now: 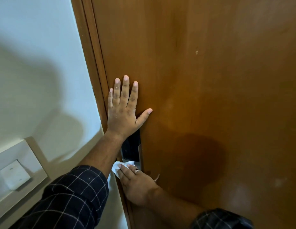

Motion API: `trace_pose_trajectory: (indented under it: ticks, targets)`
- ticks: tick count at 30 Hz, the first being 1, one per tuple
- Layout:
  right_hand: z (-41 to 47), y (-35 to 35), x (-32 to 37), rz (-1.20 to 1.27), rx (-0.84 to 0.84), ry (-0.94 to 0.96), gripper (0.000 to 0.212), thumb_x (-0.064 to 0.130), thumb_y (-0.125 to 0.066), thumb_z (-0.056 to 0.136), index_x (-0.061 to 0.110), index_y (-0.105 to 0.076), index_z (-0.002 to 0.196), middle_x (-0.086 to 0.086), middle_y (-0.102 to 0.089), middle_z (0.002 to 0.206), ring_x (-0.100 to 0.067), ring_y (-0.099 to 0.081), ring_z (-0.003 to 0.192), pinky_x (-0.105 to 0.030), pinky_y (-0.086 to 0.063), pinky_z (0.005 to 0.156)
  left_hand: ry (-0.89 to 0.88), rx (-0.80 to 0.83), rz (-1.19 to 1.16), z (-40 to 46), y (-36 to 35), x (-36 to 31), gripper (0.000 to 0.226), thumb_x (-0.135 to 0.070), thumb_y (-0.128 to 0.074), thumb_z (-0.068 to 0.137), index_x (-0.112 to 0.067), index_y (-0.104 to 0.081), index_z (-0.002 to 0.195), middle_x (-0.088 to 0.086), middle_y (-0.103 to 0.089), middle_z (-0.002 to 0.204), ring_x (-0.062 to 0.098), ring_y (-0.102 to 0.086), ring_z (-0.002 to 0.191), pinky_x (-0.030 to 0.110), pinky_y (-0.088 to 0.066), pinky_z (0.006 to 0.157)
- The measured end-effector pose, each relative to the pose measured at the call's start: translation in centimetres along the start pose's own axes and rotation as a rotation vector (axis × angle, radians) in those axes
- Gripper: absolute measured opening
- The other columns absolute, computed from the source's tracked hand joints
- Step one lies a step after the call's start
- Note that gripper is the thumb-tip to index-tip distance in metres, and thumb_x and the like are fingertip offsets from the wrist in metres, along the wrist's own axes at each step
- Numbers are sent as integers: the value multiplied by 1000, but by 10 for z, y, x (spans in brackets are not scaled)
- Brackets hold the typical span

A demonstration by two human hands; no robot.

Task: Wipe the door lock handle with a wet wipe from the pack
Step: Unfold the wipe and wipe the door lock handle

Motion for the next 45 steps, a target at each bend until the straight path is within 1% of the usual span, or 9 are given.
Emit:
trace_pose_trajectory:
  ticks: [8, 12, 17, 21, 27, 32, 36, 41, 45]
  targets:
    - [-50, -4, -6, 400, -239, -159, 45, 17, -52, 89, 8, -54, 133, -15, -41, 149, -32, -36, 138, -40, -30, 111, -1, -15, -5, 0, -1, 1, 88, -73, -32, 88, -22, -4, 153, 14, -13, 163, 31, -3, 150, 53, -6, 121]
    - [-102, -22, -32, 693, -290, -251, 51, 17, -56, 92, 23, -44, 141, -7, -44, 148, -22, -38, 138, -37, -33, 110, 2, 6, -10, 0, -3, 4, 87, -73, -31, 88, -22, -3, 153, 14, -12, 163, 31, -3, 150, 53, -7, 121]
    - [-122, -25, -45, 734, -321, -297, 36, 28, -51, 96, 37, -56, 130, 32, -43, 137, 2, -41, 131, -8, -26, 108, 47, 103, -31, -5, 6, -2, 83, -68, -29, 92, -19, -4, 153, 14, -8, 163, 33, -2, 150, 54, -9, 121]
    - [-131, -6, -61, 681, -364, -292, 28, -1, -61, 82, 14, -66, 105, -7, -57, 132, -21, -61, 113, -29, -53, 93, -10, 176, -297, -52, 23, -29, 58, -44, -39, 99, -16, -30, 149, 13, -23, 160, 28, -15, 149, 49, -24, 120]
    - [-140, 26, -62, 749, -386, -287, 20, 0, -51, 83, 17, -43, 89, 0, -41, 111, -7, -43, 70, -28, -43, 46, 152, 773, -796, -156, 24, -55, 48, -33, -52, 97, -33, -39, 143, -8, -51, 145, 5, -50, 127, 23, -46, 98]
    - [-146, 37, -52, 831, -423, -372, 22, -4, -58, 87, 12, -47, 99, -2, -42, 112, -8, -51, 85, -16, -46, 60, 408, 1068, -978, -179, 32, -54, 13, -24, -59, 95, -31, -67, 88, -1, -73, 82, 11, -72, 66, 27, -61, 60]
    - [-158, 29, -50, 878, -421, -613, 31, 5, -62, 90, 11, -59, 120, -1, -52, 117, -2, -50, 100, -10, -42, 79, 606, 1240, -1322, -203, 53, -63, 13, -22, -60, 94, -22, -73, 90, -2, -74, 76, 12, -67, 65, 22, -54, 57]
    - [-172, 22, -7, 1160, -255, -716, 8, 10, -62, 91, 16, -66, 87, 10, -58, 80, 1, -53, 70, -14, -39, 60, 1004, 752, -1577, -210, 71, -85, 15, -19, -62, 92, -23, -77, 91, -1, -74, 73, 7, -61, 63, 18, -41, 45]
    - [-180, 51, 26, 1188, -213, -496, 17, 16, -60, 91, 16, -56, 74, 9, -49, 67, -4, -44, 60, -21, -31, 53, 1138, 302, -1082, -226, 92, -77, 16, -15, -63, 91, -21, -77, 95, -6, -74, 81, 12, -68, 75, 22, -52, 64]
Point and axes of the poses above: each hand's wrist, its own z-axis towards the middle knuckle, its own y-axis out of the back of the hand, x = y × z, the point moved 4 cm from there along z, towards the middle knuckle
